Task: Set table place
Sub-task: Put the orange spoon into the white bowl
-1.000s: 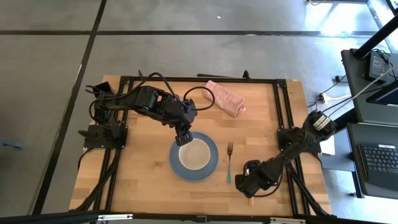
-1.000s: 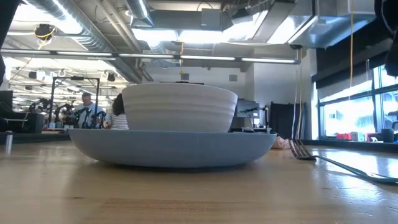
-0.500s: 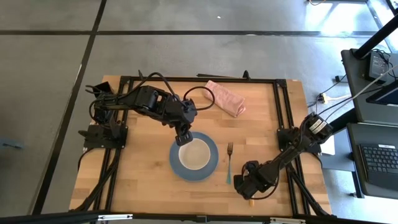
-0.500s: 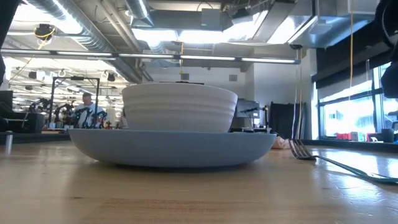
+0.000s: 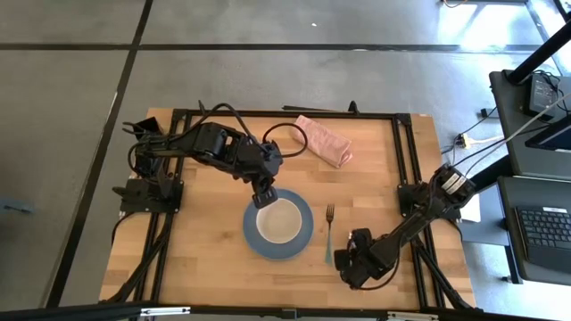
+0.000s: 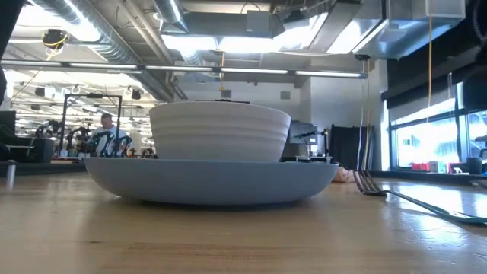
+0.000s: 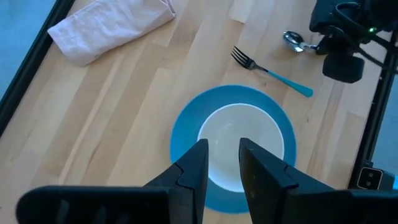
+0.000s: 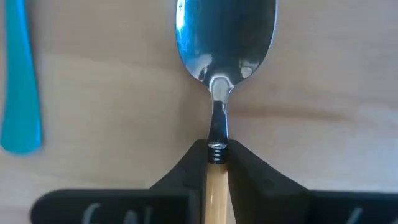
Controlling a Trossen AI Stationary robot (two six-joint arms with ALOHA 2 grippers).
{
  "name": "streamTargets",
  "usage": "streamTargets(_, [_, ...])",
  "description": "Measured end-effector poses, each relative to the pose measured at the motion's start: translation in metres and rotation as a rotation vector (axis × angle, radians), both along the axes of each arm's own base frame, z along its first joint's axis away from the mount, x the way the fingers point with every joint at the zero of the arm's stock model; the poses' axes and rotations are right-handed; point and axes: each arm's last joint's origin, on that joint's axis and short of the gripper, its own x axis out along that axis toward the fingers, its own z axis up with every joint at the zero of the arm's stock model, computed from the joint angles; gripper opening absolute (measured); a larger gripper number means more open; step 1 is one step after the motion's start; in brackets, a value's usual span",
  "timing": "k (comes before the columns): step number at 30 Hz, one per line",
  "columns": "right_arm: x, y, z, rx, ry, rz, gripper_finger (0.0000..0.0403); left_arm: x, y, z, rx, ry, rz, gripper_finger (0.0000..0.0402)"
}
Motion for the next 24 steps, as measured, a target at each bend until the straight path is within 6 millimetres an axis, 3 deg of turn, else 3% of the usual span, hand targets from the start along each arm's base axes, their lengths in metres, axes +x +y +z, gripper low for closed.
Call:
streamTargets(5, [0.008,-0.001,0.014,-0.106,-0.013,0.021,0.0042,0.0,0.003,0.0,-0.001,0.0,0.012,0.0082])
streamTargets(16, [0.029,0.005,0.058,-0.095,-0.033,0.077,0.0042,0.0,0.004,0.0,0.0,0.0,0.013,0.0082])
streamTargets(24, [0.069,-0.01,0.122,-0.045,-0.109,0.293,0.0042,0.0,0.004,0.0,0.0,0.001,0.007,0.0082])
